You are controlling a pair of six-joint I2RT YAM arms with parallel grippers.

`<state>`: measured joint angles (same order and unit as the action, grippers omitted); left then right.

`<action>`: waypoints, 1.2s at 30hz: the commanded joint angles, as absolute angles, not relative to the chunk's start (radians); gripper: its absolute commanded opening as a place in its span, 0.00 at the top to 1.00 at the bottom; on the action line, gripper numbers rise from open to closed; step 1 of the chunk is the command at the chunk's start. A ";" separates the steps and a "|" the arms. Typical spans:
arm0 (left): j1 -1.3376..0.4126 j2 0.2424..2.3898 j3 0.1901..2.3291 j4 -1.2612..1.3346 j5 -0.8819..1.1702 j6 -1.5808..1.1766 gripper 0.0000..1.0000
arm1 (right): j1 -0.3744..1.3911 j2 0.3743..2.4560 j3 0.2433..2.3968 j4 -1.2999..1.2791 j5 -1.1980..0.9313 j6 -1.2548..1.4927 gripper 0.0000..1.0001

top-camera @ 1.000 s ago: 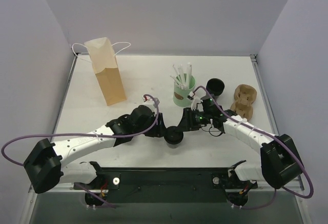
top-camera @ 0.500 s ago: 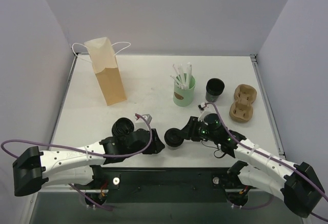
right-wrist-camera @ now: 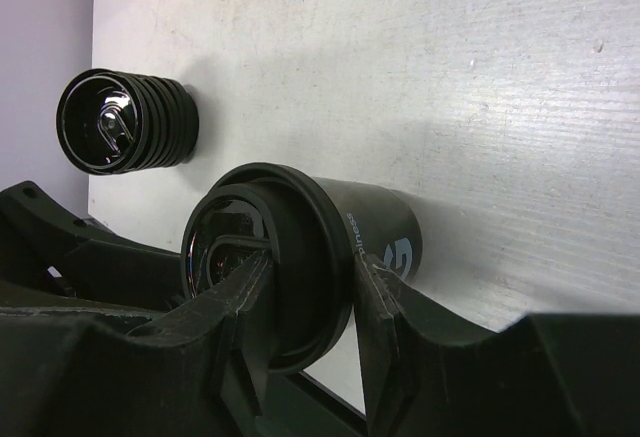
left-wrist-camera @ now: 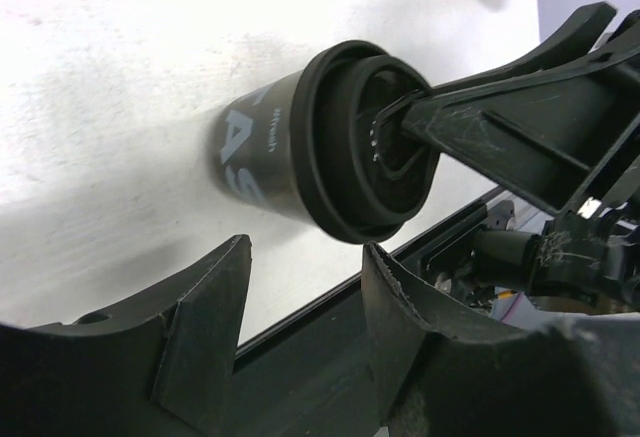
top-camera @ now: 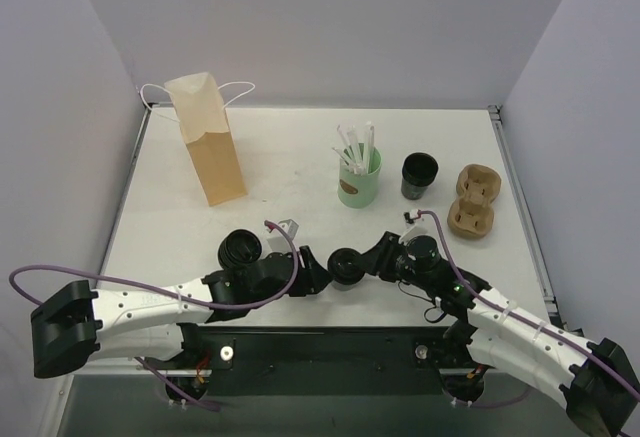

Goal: Pack the takeout coffee

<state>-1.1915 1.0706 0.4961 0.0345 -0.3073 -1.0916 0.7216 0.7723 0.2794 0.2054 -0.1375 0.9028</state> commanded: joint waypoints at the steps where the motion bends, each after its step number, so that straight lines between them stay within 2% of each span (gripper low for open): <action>1: -1.197 1.111 0.512 0.175 -0.328 -1.114 0.42 | 0.730 0.776 0.252 0.146 -0.063 0.910 0.67; 11: -1.197 1.141 0.543 0.153 -0.393 -1.138 0.46 | 0.736 0.735 0.252 0.134 -0.043 0.922 0.66; 19: -1.190 1.198 0.551 0.219 -0.359 -1.137 0.47 | 0.741 0.733 0.250 0.143 -0.048 0.927 0.66; 31: -1.175 1.275 0.561 0.218 -0.339 -1.213 0.62 | 0.768 0.752 0.209 0.189 -0.040 0.950 0.66; 36: -1.177 1.308 0.592 0.176 -0.344 -1.246 0.73 | 0.775 0.742 0.181 0.195 -0.023 0.969 0.67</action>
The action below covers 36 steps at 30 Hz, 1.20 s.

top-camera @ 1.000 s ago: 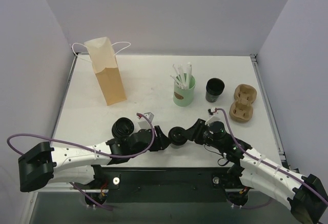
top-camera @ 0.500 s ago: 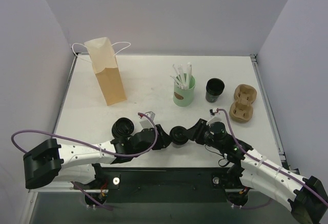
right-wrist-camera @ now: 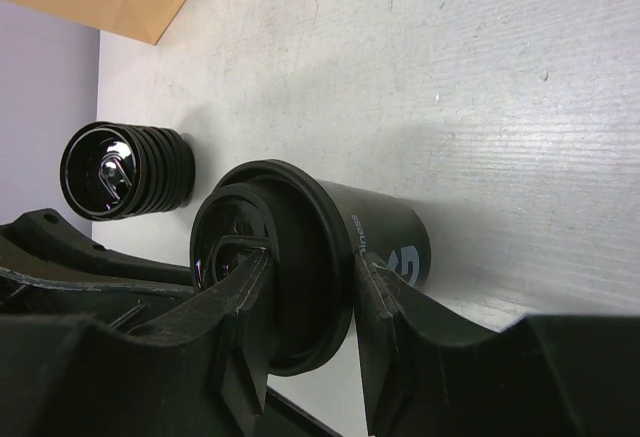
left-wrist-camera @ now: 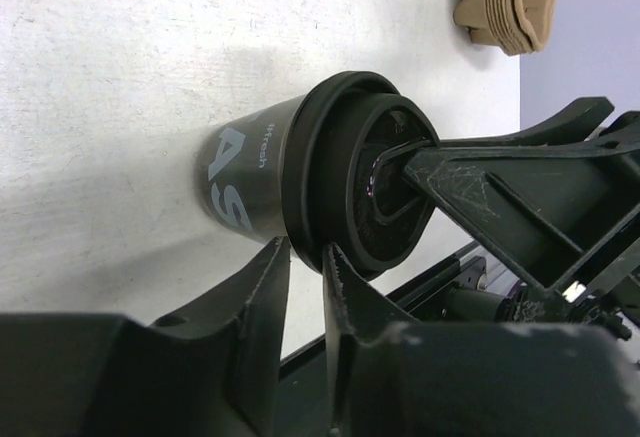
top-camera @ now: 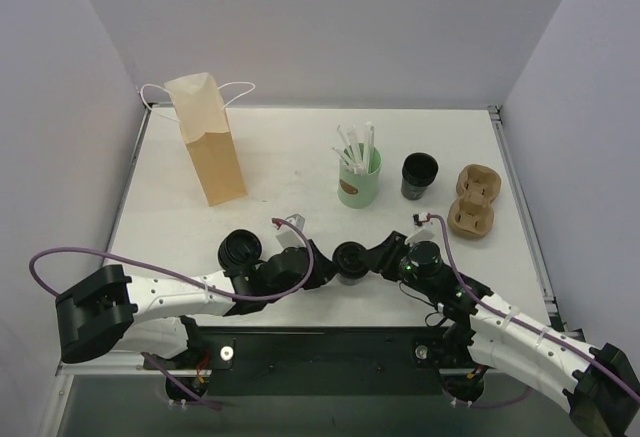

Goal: Pack the takeout coffee

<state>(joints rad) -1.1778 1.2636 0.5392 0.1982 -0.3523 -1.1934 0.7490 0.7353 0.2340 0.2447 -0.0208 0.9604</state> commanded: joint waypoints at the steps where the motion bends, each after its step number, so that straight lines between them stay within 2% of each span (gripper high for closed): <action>1: -1.175 1.315 0.598 0.169 -0.345 -1.250 0.74 | 0.776 0.739 0.176 0.198 -0.017 0.974 0.67; 4: -1.175 1.335 0.598 0.143 -0.350 -1.262 0.78 | 0.776 0.732 0.166 0.189 -0.006 0.973 0.67; 11: -1.173 1.315 0.581 0.138 -0.341 -1.246 0.78 | 0.776 0.736 0.187 0.140 -0.003 0.921 0.67; 17: -1.173 1.197 0.692 0.003 -0.319 -1.106 0.52 | 0.773 0.767 0.290 0.028 0.021 0.824 0.67; 20: -1.157 1.157 0.724 -0.067 -0.316 -1.040 0.49 | 0.772 0.790 0.325 0.008 0.008 0.781 0.67; 36: -0.956 1.204 0.729 -0.029 -0.086 -0.813 0.55 | 0.750 0.933 0.403 0.015 -0.110 0.655 0.68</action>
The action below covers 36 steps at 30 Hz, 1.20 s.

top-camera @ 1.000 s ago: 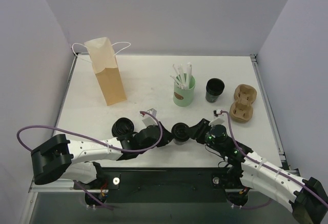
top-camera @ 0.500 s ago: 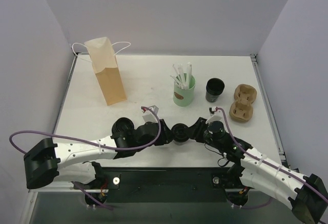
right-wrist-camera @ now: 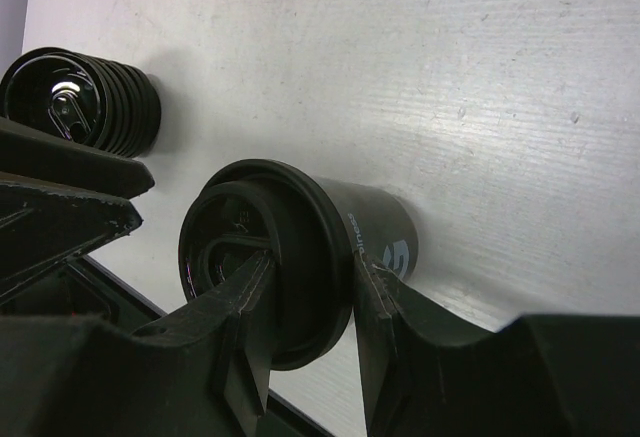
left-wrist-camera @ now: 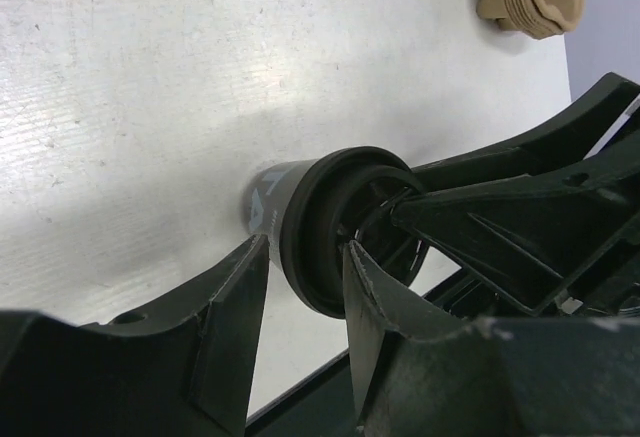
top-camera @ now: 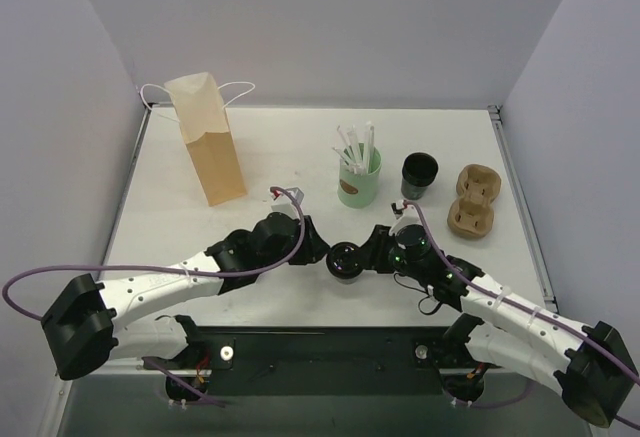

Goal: Pack the takeout coffee

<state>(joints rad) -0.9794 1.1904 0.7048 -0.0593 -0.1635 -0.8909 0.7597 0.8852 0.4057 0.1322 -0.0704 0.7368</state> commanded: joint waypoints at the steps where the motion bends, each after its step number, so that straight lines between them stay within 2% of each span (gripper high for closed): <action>1: -0.954 1.215 0.726 -0.019 -0.078 -0.807 0.55 | 0.744 0.939 0.406 0.017 -0.121 0.652 0.68; 17: -0.931 1.333 0.698 0.083 -0.015 -0.781 0.65 | 0.624 0.989 0.370 0.086 -0.282 0.626 0.68; 36: -0.914 1.239 0.710 0.015 -0.021 -0.752 0.62 | 0.594 0.996 0.350 0.098 -0.318 0.607 0.68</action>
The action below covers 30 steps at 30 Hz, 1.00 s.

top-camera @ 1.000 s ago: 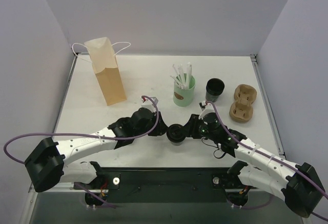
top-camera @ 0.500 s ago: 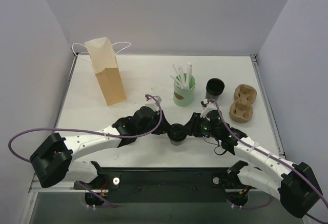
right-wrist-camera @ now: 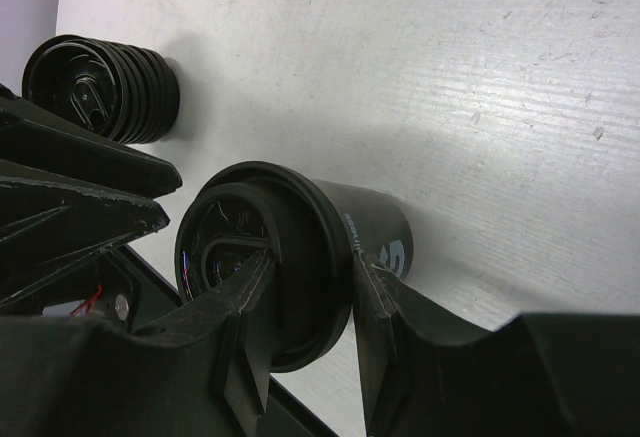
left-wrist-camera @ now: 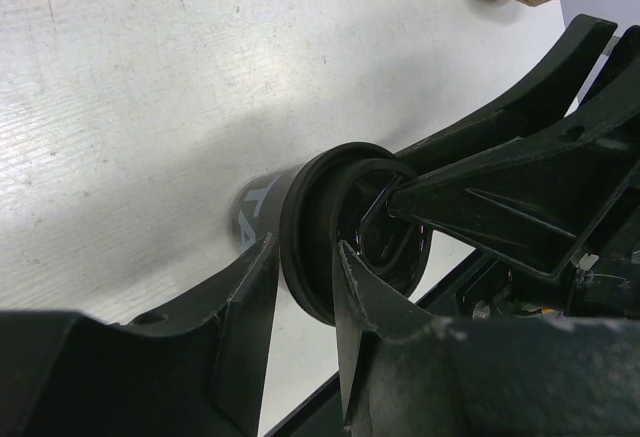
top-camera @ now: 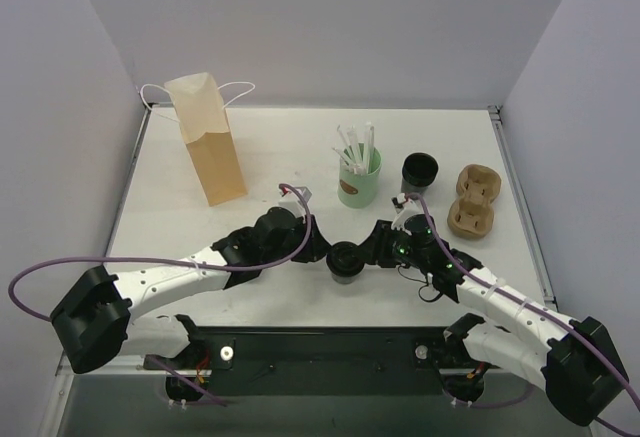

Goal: Pack the takeout coffee

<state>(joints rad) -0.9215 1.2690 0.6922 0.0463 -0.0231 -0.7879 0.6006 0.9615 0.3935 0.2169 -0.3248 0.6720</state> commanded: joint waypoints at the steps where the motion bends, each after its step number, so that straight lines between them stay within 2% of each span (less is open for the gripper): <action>1: -0.914 1.242 0.710 0.014 -0.021 -0.752 0.61 | 0.594 0.997 0.350 0.100 -0.319 0.609 0.68; 26: -0.916 1.333 0.620 0.173 0.050 -0.836 0.62 | 0.592 1.012 0.337 0.129 -0.336 0.633 0.68; 30: -0.930 1.358 0.583 0.238 0.063 -0.893 0.66 | 0.592 1.019 0.331 0.140 -0.333 0.641 0.68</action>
<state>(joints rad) -0.9096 1.3075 0.6254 0.1566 0.0135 -0.8394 0.5785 0.9741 0.3836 0.2371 -0.3305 0.6788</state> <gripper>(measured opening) 0.360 0.326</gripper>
